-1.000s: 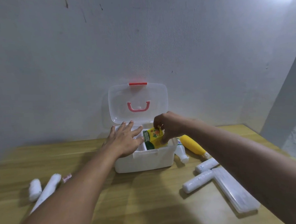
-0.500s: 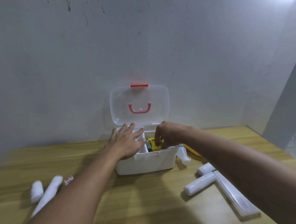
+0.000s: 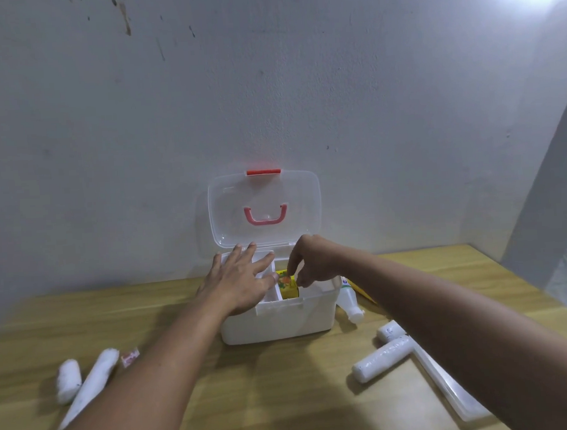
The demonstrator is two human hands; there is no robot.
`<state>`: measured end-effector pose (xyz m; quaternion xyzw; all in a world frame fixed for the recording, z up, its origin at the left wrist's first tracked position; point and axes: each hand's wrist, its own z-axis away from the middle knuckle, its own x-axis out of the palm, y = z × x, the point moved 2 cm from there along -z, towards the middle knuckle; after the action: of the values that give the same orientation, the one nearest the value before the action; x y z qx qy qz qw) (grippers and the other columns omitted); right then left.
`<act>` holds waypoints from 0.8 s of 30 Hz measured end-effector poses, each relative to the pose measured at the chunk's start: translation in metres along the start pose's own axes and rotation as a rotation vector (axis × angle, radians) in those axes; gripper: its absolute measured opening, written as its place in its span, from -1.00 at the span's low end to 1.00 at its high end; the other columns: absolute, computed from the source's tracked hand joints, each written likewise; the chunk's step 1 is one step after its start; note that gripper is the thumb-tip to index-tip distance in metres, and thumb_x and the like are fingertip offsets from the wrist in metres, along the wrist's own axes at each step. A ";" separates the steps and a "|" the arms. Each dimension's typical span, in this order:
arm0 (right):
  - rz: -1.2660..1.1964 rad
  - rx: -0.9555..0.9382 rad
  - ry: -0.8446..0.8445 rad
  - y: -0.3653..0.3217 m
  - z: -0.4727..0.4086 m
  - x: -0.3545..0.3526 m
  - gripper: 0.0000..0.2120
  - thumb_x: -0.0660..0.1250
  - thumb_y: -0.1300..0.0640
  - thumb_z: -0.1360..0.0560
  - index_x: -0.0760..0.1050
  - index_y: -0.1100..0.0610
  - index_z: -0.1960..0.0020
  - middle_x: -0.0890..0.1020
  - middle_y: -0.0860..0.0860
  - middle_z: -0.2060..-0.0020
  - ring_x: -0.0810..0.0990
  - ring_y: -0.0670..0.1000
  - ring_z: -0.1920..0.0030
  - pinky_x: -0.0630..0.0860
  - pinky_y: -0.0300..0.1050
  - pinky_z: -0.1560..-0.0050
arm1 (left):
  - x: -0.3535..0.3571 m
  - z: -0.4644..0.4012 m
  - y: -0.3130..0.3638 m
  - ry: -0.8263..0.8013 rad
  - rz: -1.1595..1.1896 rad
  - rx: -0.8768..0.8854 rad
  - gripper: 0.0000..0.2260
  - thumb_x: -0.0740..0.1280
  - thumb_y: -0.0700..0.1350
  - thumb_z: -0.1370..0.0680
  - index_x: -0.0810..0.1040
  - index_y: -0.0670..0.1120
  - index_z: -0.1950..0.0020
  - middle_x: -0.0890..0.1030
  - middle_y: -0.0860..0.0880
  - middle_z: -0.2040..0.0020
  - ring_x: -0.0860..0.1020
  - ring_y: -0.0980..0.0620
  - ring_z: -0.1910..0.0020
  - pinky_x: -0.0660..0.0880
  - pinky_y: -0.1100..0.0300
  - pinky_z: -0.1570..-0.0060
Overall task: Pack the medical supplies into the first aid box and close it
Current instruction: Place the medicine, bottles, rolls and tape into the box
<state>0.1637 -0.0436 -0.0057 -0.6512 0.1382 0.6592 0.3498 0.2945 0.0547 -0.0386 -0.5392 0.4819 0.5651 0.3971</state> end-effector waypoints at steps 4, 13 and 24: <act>-0.305 0.154 -0.048 0.005 -0.004 -0.002 -0.74 0.33 0.34 -0.49 0.55 0.33 -0.17 0.67 0.19 -0.04 0.67 0.06 0.11 0.63 -0.02 -0.07 | -0.001 0.001 0.000 0.000 0.010 0.002 -0.50 -0.06 0.24 -0.60 0.00 0.22 -0.53 -0.11 0.01 -0.60 -0.16 -0.04 -0.57 -0.19 -0.16 -0.51; -0.298 0.170 0.016 0.006 0.006 -0.014 -0.77 0.31 0.38 -0.46 0.57 0.35 -0.11 0.68 0.22 0.02 0.70 0.12 0.06 0.64 -0.10 0.11 | -0.003 0.003 0.003 -0.012 -0.011 0.000 -0.50 -0.07 0.23 -0.60 -0.02 0.21 -0.54 -0.11 0.01 -0.59 -0.16 -0.04 -0.57 -0.18 -0.17 -0.50; -0.089 0.203 -0.106 0.069 0.118 -0.040 -0.84 0.47 0.33 -0.37 0.62 0.19 0.07 0.69 0.09 0.27 0.65 -0.09 0.37 0.60 -0.17 0.35 | -0.005 0.002 0.002 -0.052 -0.061 -0.017 -0.50 -0.08 0.22 -0.61 -0.07 0.21 -0.54 -0.13 0.01 -0.60 -0.13 -0.02 -0.57 -0.13 -0.14 -0.50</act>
<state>0.0253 -0.0291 0.0272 -0.5822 0.1564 0.6589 0.4498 0.2922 0.0566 -0.0332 -0.5421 0.4502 0.5706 0.4218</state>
